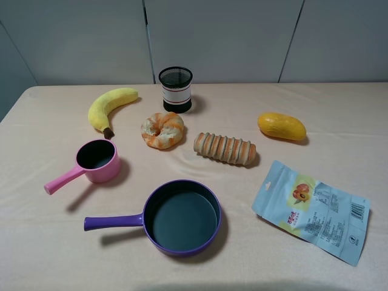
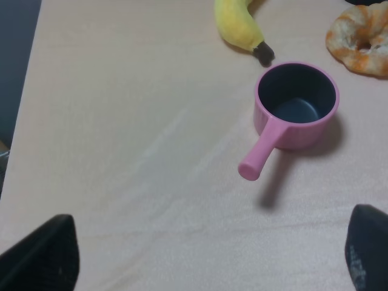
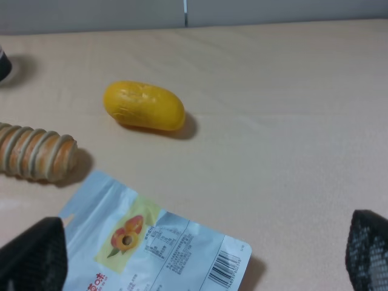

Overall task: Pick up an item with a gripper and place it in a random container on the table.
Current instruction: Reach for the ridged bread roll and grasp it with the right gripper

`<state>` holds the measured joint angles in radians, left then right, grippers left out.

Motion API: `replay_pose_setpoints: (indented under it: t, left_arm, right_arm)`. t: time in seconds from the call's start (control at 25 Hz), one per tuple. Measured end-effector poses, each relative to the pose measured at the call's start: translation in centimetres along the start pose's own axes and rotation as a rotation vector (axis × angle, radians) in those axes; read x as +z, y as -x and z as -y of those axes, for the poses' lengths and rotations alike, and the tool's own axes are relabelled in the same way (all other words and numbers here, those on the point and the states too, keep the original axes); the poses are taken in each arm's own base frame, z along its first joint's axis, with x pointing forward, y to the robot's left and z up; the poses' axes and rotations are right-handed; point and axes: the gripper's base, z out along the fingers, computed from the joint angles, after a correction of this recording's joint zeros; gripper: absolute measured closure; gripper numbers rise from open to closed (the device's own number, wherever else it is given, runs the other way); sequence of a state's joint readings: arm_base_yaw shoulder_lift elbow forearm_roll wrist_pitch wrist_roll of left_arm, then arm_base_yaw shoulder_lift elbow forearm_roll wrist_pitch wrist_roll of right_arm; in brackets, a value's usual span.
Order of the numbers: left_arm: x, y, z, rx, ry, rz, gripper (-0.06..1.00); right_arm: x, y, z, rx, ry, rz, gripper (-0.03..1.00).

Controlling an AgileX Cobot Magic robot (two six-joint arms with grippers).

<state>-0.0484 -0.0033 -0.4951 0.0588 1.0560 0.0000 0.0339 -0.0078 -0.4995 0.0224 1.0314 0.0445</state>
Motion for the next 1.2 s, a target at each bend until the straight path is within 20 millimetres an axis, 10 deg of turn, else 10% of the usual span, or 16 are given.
replay_pose_setpoints:
  t: [0.88, 1.2]
  left_arm:
    - [0.0, 0.0, 0.0, 0.0, 0.0, 0.0, 0.06]
    - [0.0, 0.0, 0.0, 0.0, 0.0, 0.0, 0.06]
  right_arm:
    - [-0.1, 0.2, -0.1, 0.007, 0.013, 0.005, 0.27]
    - [-0.4, 3.9, -0.4, 0.014, 0.02, -0.027, 0.27]
